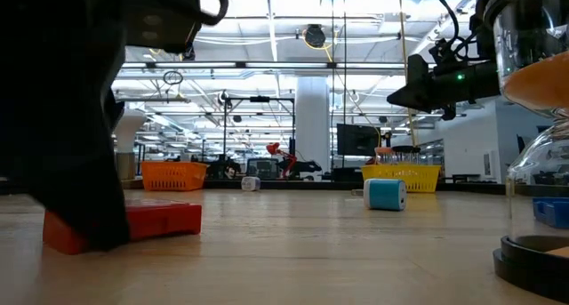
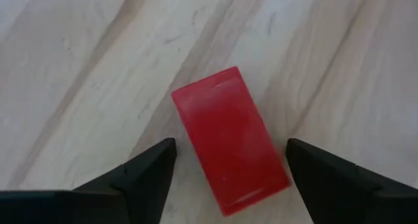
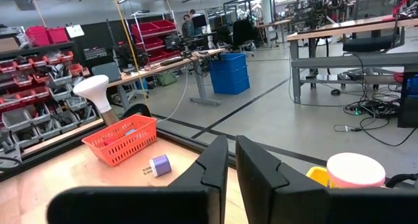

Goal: Pick & Place Office items
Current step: Put the red digital clock into the orange bin

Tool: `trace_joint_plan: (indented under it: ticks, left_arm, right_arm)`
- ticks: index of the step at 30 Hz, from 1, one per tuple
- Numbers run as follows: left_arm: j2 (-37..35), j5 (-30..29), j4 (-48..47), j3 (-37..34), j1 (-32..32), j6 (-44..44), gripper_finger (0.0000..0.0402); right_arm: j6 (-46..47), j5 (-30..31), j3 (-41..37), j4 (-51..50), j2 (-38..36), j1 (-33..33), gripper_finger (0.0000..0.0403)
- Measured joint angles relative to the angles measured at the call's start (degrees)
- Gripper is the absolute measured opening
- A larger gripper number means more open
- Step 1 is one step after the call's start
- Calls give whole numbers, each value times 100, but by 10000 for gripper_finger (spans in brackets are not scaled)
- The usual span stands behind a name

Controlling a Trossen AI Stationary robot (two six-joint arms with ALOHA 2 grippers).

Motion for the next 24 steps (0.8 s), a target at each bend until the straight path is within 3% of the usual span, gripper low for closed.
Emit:
trace_joint_plan:
  ticks: [13, 19, 24]
  left_arm:
    - [-49, -337, -713, -2, 24, 632, 156]
    - [-525, -983, -2296, -15, 125, 350, 155]
    - [-1437, -1481, -3243, -195, 354, 316, 155]
  right_arm:
    - [0, 0, 0, -1, 0, -1, 22]
    - [0, -1, 0, -2, 0, -1, 18]
    - [-1, -1, 2, -3, 0, -1, 18]
